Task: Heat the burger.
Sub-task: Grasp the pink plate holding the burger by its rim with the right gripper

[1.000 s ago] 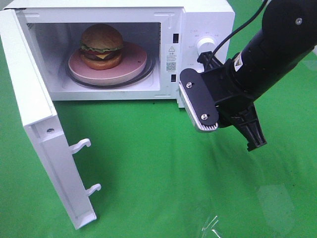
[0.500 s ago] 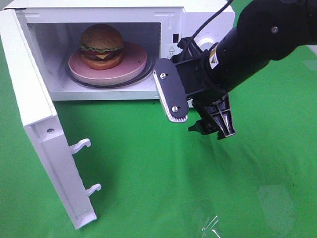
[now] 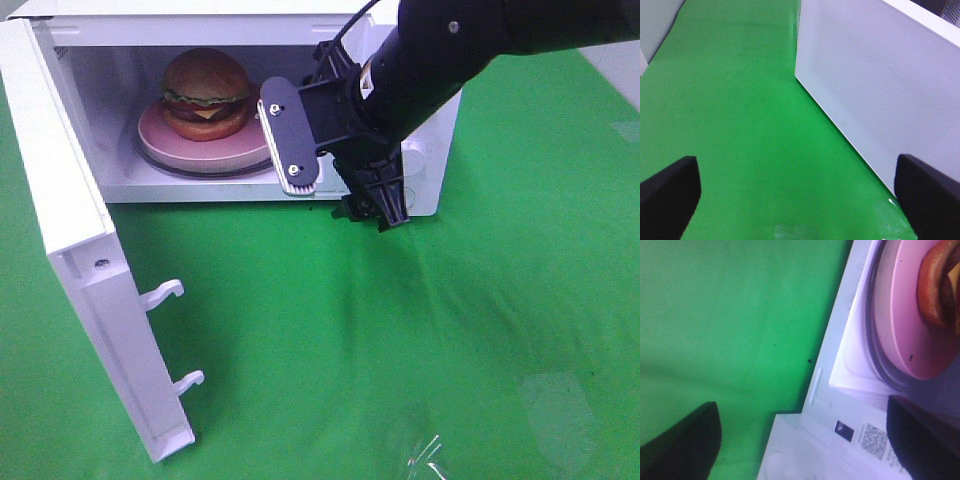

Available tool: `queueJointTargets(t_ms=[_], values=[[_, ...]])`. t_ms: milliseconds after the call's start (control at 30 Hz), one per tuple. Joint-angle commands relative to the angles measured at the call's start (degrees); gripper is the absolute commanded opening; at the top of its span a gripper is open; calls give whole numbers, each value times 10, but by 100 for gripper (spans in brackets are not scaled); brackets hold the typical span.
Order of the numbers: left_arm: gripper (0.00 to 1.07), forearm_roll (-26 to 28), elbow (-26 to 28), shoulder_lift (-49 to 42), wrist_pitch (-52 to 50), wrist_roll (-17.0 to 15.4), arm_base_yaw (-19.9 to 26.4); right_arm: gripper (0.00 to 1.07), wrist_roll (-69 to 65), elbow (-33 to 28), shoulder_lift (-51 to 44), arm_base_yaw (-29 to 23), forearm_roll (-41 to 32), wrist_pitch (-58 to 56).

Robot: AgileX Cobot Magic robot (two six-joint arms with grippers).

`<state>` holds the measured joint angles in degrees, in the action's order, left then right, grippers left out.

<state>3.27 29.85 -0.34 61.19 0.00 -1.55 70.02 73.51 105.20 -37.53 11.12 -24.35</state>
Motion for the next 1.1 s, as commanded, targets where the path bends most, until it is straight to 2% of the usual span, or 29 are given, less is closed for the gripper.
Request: queueJointTargets(t_ms=[33, 67, 133, 367, 433, 1100], values=[[98, -1, -2, -1, 1, 0, 1, 88, -10, 45, 34, -12, 9, 2], [98, -1, -2, -1, 1, 0, 1, 88, -10, 45, 34, -12, 9, 2], [98, -1, -2, -1, 1, 0, 1, 88, -18, 88, 69, -21, 7, 1], [98, -1, -2, -1, 1, 0, 1, 87, -29, 136, 114, -32, 7, 1], [98, -1, -2, -1, 1, 0, 1, 87, -29, 172, 147, -32, -3, -2], [98, -1, -2, -1, 1, 0, 1, 85, -57, 300, 274, -29, -11, -4]])
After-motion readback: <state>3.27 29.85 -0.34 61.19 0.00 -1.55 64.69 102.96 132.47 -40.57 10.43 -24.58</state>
